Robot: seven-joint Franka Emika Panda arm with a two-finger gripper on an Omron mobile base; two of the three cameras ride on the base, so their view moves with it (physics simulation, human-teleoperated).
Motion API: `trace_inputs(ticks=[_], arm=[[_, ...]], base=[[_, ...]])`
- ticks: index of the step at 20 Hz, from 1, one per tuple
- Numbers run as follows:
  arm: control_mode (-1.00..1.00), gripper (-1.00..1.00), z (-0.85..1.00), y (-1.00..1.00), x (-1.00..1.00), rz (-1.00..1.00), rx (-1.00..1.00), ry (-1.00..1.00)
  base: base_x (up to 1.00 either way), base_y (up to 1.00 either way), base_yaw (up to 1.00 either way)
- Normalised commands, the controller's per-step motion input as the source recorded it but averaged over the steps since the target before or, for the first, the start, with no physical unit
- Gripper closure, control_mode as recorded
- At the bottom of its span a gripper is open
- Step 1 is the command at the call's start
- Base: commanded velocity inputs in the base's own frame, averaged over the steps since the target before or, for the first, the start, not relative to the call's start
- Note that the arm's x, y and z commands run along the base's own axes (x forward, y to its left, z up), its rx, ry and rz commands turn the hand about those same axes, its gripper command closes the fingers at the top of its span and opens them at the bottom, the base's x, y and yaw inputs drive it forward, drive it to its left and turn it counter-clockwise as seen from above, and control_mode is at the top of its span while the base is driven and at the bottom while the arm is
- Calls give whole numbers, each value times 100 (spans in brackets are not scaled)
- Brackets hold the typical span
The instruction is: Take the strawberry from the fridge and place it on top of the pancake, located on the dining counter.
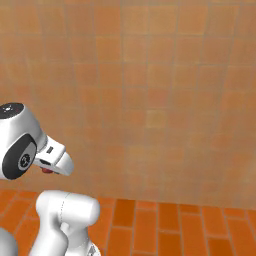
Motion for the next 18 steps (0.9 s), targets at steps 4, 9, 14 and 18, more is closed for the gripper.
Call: trace_inputs(ticks=[4, 9, 14, 18], arm=[[100, 100, 0, 0, 0, 0, 0, 0], [100, 100, 0, 0, 0, 0, 0, 0], [100, 100, 0, 0, 0, 0, 0, 0], [100, 100, 0, 0, 0, 0, 0, 0]], base=[[84, -43, -25], [84, -41, -57], [62, -29, -69], [59, -25, -71]])
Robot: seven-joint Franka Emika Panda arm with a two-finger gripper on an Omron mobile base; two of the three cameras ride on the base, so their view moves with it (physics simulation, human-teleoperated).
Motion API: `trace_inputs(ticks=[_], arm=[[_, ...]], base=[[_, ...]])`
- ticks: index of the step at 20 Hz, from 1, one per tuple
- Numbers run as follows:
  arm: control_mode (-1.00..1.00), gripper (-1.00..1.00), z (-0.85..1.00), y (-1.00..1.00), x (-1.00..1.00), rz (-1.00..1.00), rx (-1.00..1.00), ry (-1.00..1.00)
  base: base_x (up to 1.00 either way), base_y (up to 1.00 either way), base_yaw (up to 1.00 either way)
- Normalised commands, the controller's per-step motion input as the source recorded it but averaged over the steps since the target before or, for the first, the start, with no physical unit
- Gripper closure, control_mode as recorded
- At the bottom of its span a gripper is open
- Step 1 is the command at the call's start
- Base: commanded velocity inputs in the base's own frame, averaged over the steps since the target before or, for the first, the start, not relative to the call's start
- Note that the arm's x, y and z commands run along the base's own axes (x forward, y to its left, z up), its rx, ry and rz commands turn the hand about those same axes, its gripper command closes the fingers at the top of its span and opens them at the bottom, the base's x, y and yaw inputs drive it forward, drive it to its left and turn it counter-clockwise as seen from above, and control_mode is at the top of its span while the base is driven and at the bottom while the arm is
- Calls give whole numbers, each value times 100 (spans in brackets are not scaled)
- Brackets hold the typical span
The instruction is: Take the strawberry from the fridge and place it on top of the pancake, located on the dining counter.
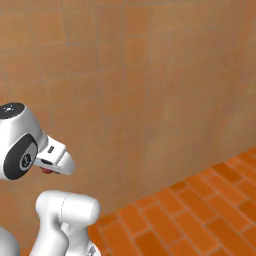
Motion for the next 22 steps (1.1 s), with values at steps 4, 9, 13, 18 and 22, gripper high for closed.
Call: trace_inputs(ticks=[4, 9, 13, 18, 22], arm=[[100, 100, 0, 0, 0, 0, 0, 0], [100, 100, 0, 0, 0, 0, 0, 0], [100, 100, 0, 0, 0, 0, 0, 0], [100, 100, 0, 0, 0, 0, 0, 0], [100, 100, 0, 0, 0, 0, 0, 0]], base=[[56, -32, -71], [61, -29, -69], [60, -27, -69], [66, 0, -74], [67, 0, -74]])
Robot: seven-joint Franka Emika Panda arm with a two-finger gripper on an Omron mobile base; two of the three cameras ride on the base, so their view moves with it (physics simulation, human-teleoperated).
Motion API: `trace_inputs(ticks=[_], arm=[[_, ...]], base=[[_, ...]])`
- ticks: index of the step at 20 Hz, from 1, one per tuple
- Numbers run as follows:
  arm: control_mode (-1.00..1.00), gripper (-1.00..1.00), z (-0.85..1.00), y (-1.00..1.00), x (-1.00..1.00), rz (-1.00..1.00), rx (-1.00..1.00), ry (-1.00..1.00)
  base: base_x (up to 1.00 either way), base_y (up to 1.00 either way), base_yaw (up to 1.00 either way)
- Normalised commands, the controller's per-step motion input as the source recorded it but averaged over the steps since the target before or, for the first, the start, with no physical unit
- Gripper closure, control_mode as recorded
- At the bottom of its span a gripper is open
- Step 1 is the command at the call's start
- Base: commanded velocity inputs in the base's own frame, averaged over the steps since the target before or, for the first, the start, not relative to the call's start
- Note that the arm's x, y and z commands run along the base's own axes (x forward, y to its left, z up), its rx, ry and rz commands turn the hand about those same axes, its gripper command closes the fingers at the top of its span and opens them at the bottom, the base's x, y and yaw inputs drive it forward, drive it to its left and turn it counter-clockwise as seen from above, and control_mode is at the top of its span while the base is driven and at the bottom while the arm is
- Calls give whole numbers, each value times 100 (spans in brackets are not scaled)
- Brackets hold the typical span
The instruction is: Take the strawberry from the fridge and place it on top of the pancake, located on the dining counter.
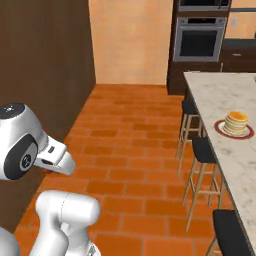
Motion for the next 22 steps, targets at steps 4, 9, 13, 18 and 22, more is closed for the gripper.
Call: trace_inputs(ticks=[4, 9, 13, 18, 22], arm=[[100, 100, 0, 0, 0, 0, 0, 0], [100, 100, 0, 0, 0, 0, 0, 0], [100, 100, 0, 0, 0, 0, 0, 0], [100, 100, 0, 0, 0, 0, 0, 0], [100, 100, 0, 0, 0, 0, 0, 0]], base=[[66, 0, -76], [74, 0, -75], [78, 8, -76], [73, 14, -79], [74, 18, -79]])
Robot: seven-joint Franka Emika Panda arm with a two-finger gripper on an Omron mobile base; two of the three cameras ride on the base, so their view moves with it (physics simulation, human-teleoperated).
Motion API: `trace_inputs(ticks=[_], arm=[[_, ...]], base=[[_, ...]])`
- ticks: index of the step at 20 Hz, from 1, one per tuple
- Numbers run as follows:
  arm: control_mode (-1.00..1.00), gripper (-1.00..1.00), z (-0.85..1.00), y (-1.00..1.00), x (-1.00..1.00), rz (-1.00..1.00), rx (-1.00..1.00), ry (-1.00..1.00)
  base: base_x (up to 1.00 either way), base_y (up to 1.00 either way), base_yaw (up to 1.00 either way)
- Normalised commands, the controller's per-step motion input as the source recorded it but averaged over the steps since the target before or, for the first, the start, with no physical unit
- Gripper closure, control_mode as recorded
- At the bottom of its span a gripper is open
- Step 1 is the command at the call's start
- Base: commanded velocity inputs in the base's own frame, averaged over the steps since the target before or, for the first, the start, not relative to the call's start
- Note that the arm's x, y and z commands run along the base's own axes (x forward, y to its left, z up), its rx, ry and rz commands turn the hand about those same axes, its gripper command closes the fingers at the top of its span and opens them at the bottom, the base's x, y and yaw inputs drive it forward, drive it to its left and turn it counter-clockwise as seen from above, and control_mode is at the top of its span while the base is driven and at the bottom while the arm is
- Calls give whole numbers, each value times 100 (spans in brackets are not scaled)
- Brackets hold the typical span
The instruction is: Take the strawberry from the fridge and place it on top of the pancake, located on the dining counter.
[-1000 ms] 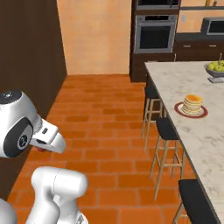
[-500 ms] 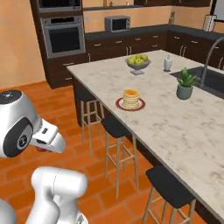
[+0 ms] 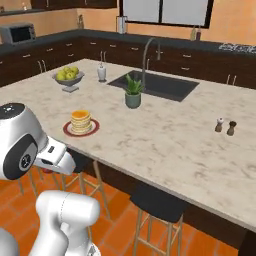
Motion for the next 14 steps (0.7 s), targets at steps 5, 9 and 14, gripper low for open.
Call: trace_inputs(ticks=[5, 9, 14], arm=[[100, 100, 0, 0, 0, 0, 0, 0], [100, 100, 0, 0, 0, 0, 0, 0], [100, 100, 0, 0, 0, 0, 0, 0]], base=[[85, 45, -59], [47, 81, -33], [27, 91, -31]])
